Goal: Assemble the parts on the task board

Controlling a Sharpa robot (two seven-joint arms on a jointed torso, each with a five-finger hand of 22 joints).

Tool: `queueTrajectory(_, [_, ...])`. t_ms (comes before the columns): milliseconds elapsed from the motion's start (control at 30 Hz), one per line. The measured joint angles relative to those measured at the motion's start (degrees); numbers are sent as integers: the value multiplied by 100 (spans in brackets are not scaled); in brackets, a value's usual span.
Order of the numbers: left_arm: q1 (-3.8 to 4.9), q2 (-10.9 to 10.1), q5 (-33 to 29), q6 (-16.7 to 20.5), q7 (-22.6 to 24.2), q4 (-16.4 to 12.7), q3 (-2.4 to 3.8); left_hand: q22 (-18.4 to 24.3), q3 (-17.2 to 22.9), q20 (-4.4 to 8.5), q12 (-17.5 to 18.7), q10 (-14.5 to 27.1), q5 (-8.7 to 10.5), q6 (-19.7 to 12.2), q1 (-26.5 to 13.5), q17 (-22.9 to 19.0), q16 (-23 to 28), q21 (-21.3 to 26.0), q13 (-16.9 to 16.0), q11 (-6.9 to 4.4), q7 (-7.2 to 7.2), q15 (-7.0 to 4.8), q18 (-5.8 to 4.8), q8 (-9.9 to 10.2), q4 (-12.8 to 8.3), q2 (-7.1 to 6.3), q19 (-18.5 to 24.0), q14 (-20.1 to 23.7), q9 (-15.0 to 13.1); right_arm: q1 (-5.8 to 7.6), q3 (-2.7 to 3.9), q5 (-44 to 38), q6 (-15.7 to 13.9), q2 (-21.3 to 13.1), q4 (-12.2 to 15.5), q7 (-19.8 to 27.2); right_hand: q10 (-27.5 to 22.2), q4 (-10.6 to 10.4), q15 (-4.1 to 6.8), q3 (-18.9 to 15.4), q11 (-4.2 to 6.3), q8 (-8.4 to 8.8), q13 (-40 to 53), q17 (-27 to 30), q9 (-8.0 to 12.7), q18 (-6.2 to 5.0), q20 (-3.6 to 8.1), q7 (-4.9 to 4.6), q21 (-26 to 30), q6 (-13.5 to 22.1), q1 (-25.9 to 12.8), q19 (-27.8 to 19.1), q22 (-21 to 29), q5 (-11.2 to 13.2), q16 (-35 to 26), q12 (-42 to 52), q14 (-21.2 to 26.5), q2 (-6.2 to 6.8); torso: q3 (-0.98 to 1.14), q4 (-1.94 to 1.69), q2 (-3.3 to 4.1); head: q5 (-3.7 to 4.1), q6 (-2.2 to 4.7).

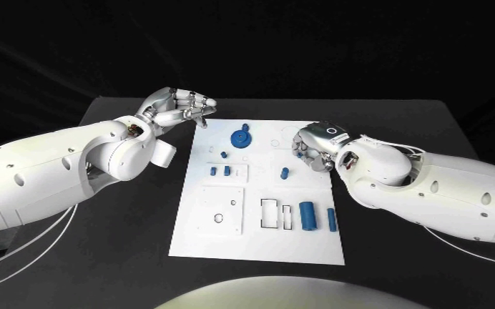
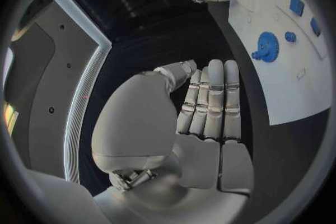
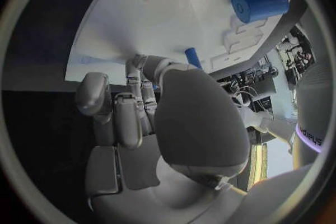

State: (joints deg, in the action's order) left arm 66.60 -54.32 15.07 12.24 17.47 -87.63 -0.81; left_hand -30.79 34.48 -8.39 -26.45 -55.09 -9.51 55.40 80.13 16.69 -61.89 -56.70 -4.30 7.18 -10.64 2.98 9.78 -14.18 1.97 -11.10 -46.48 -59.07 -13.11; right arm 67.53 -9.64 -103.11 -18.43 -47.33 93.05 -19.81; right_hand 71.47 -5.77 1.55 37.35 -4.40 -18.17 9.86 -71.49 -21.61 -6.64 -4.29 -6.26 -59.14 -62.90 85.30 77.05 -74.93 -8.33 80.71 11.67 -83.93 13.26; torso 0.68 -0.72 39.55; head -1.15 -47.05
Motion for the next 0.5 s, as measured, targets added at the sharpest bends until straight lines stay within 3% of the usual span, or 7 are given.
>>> queueTrajectory(500, [0, 5, 12, -44, -23, 51, -1, 1, 15, -21, 0, 42, 0, -23, -23, -1, 0, 0, 5, -2, -18, 0, 0, 0, -15, -23, 21, 0, 1, 138, 49, 43, -127, -202, 286, -17, 50, -8, 20, 23, 10, -22, 1, -6, -23, 0, 20, -8, -23, -20, -44, 20, 1, 2, 0, -8, -22, 1, -1, 0, -3, 3, 18])
